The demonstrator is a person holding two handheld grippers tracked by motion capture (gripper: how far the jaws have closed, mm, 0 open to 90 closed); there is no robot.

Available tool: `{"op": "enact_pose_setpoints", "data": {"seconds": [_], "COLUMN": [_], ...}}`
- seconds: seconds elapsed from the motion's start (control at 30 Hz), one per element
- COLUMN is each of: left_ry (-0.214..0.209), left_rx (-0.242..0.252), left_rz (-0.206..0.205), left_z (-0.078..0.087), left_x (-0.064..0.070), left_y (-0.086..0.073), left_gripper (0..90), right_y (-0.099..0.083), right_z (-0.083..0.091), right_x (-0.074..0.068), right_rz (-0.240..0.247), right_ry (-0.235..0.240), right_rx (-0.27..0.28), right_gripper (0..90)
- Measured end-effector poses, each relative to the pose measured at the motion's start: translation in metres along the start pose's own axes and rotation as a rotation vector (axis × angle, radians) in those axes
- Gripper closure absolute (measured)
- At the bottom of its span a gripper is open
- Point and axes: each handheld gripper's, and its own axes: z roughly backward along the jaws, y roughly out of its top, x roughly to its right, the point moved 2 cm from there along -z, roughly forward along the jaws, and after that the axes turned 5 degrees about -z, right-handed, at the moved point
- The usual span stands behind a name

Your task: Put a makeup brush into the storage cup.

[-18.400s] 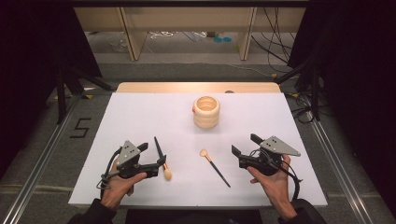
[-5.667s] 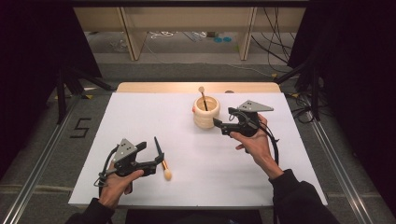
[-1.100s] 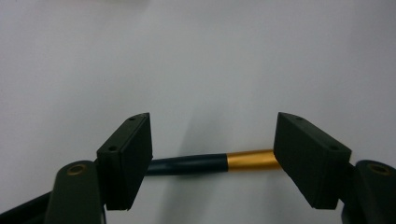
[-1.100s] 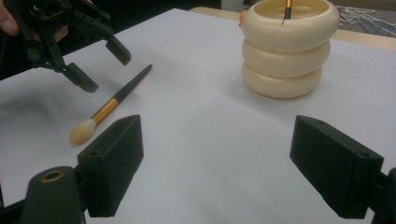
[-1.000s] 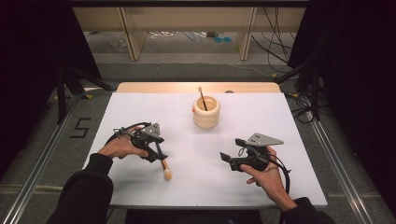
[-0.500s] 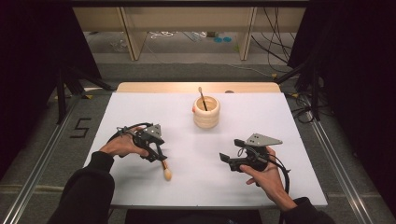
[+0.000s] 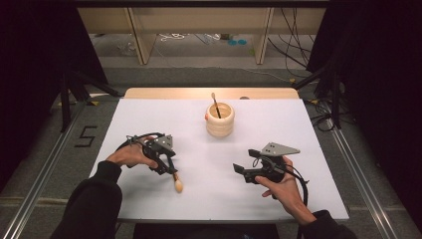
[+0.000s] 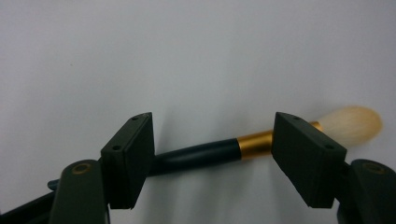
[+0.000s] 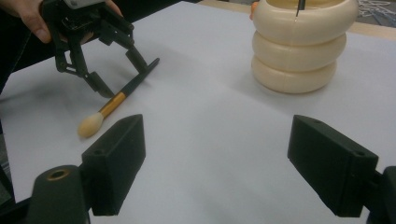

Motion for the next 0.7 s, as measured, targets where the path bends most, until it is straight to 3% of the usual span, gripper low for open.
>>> {"op": "enact_pose_setpoints", "data": {"seconds": [0.03,0.2,0.37,0.7], "left_ry": [-0.003,-0.005,0.001,0.005], "left_rx": [-0.020,-0.015,-0.032,-0.072], "left_rz": [0.000,-0.007,-0.020,-0.001], "left_z": [0.0001,-0.0019,-0.0044,-0.0083], "left_x": [0.0002,0.0004,0.0002,0.0004], "left_y": [-0.0009,-0.0004,-0.0006,0.0002], "left_gripper": [30.5,29.2,28.0,32.0], "right_y": [-0.0003,-0.0003,-0.0003,-0.0003], "right_z": [0.0001,0.0008,0.0011,0.0000], "right_x": [-0.0003,-0.0011,0.0003,0.0000], "right_rz": [-0.003,-0.022,-0.005,-0.019], "right_ry": [0.004,0.013,0.001,0.013], "right_rx": [-0.006,-0.018,-0.019,-0.008], "right_gripper": [19.9,20.1,20.4,20.6]}}
